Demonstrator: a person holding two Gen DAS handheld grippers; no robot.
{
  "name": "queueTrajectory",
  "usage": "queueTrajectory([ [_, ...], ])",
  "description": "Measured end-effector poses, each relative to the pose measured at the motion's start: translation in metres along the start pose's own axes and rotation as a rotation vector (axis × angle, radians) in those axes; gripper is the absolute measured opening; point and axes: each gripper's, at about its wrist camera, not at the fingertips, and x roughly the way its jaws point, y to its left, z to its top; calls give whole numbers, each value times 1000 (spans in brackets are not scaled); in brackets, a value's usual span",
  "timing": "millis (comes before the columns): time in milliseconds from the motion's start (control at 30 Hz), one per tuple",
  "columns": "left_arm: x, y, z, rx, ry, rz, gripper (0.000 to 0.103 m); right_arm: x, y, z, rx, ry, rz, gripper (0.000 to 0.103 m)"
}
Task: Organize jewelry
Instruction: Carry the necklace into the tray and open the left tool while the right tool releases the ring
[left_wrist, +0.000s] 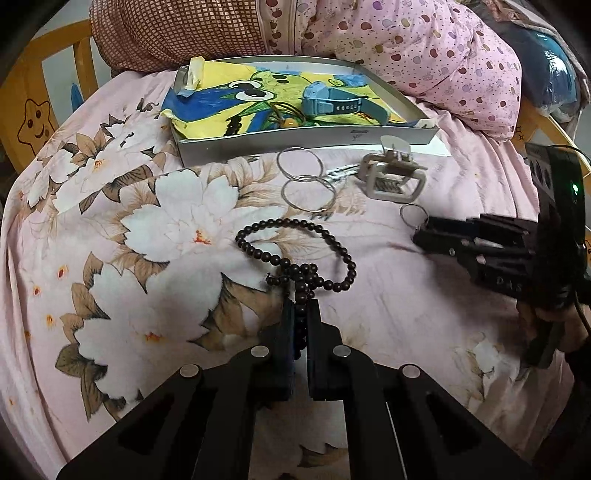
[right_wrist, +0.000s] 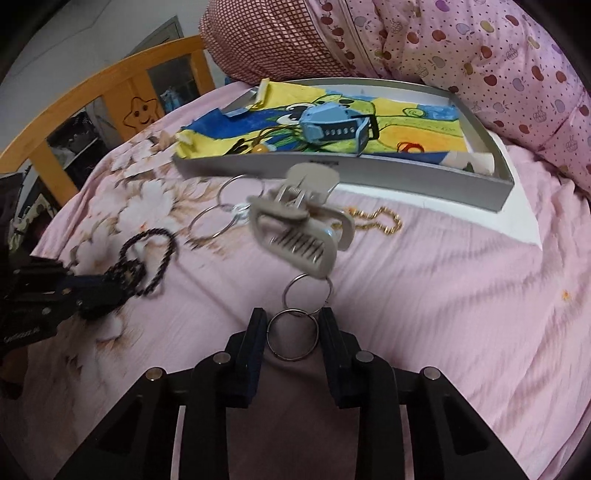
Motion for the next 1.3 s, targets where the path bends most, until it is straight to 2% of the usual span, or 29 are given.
queueTrajectory([
  [333,-24,-36,-8,31,-17,-32,4,-41,17,-23,31,-32,87,27],
  [567,-42,-47,7,28,-44,-25,4,-69,22,-11,1,-114,102,27],
  [767,-55,-43,37,-10,-77,-30,4,-85,18,9,-37,-173,95,27],
  [967,-62,-35,70,-7,-112,-8,4,-92,-1,44,-27,-231,88,27],
  [1167,-62,-18,124,-7,-169,14,4,-82,-32,89,7,-272,78,27],
  [1300,-46,-10,162,-3,-203,47,4,-64,-54,118,23,-277,36,27],
])
